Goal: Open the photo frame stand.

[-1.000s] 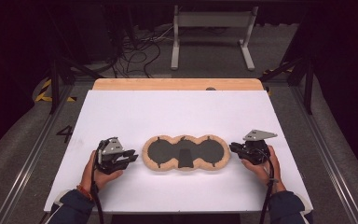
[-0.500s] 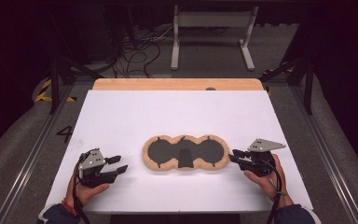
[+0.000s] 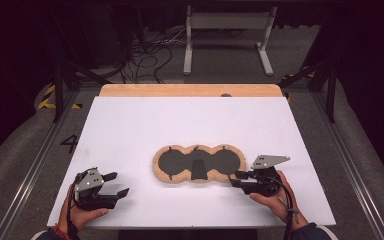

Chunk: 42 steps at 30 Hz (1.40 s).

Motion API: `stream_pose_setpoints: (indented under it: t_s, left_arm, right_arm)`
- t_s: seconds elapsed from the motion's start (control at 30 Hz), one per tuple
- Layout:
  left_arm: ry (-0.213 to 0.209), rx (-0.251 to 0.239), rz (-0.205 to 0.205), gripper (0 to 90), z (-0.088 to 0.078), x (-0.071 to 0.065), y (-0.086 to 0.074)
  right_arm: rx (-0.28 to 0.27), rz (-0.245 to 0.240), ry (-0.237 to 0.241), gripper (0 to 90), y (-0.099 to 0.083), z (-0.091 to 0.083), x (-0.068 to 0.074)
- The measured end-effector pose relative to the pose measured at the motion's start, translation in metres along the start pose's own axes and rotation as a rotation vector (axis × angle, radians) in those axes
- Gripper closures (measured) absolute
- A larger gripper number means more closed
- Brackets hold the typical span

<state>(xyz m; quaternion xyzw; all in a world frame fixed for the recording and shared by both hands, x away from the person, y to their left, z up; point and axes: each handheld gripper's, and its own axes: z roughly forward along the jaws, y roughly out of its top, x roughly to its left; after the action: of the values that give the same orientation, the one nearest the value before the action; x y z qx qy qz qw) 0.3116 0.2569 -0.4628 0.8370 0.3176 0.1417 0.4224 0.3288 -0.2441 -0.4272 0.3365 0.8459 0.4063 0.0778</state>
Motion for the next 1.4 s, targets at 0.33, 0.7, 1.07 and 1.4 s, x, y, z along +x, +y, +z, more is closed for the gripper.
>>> stream_pose_setpoints:
  t_s: [0.33,0.7,1.07,1.4]
  left_arm:
    - [0.018,0.008,-0.006,22.6,0.005,-0.002,0.002]
    - [0.026,0.017,0.002,22.4,0.009,-0.003,0.004]
    - [0.015,0.017,-0.008,22.0,0.015,-0.003,0.009]
    - [0.021,0.027,-0.01,21.5,0.016,-0.004,0.008]
  right_arm:
    - [0.076,0.061,0.125,68.1,0.009,0.034,0.009]
    - [0.091,0.108,0.195,61.8,0.021,0.056,0.017]
    - [0.04,0.275,0.309,61.1,0.029,0.066,0.009]
    - [0.026,0.548,0.412,61.4,0.031,0.071,-0.008]
